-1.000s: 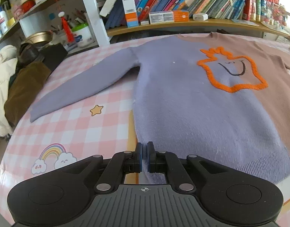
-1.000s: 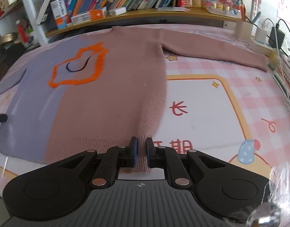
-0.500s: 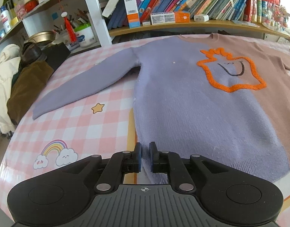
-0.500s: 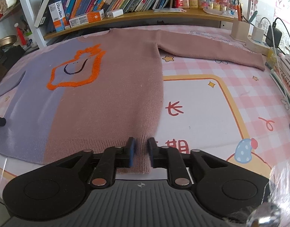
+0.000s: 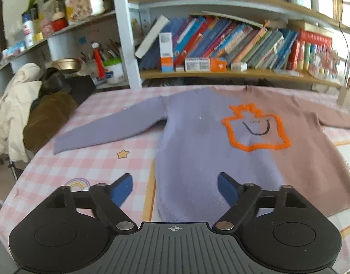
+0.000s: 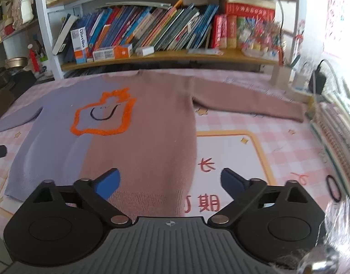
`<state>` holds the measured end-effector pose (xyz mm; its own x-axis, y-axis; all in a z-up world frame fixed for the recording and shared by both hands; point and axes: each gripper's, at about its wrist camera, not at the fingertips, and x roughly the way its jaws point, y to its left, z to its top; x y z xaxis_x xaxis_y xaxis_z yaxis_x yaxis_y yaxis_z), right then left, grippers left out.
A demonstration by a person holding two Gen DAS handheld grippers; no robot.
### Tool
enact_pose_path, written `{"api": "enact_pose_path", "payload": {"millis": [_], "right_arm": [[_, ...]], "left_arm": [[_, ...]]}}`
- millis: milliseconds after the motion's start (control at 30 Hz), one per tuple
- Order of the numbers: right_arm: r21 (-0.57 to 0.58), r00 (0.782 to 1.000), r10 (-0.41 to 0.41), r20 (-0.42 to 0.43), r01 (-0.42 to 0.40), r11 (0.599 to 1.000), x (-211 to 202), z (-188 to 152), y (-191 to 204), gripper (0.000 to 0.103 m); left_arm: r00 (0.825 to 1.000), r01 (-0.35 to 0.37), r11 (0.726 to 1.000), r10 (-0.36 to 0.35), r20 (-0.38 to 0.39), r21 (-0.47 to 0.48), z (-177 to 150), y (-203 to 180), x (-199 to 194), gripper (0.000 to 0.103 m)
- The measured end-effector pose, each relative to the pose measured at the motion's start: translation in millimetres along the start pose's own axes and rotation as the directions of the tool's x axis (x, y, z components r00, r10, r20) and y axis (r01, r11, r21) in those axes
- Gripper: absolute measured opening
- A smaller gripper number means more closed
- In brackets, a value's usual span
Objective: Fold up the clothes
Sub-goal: 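Open both tools and lift them away from the flattened sweater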
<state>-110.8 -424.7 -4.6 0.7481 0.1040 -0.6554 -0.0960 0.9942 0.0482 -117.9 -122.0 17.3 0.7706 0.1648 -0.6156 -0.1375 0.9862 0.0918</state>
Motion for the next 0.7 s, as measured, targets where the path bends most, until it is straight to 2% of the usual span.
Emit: {"api": "enact_pose_path", "payload": {"millis": [100,300,700], "right_arm": [[0.0,1.0,-0.015,0.016,0.015,1.0,-8,-7,2,0.102],[-0.027,1.0,0.006,0.017,-0.006,1.0,-14,-15,6,0.102],[-0.046,0.999,0.042,-0.005,-0.042,0.998,-16,-22,14,0.102]], "left_arm": [[1.0,-0.004,1.0,0.005,0.011,-0.018,-7,-5,-11,0.093],[1.0,0.001,0.999,0.0,0.022,-0.032,-21,-16,-30,0.096],[1.0,-0.013,0.999,0.012,-0.013,-0.036,-33,-16,-36,0.096]]}}
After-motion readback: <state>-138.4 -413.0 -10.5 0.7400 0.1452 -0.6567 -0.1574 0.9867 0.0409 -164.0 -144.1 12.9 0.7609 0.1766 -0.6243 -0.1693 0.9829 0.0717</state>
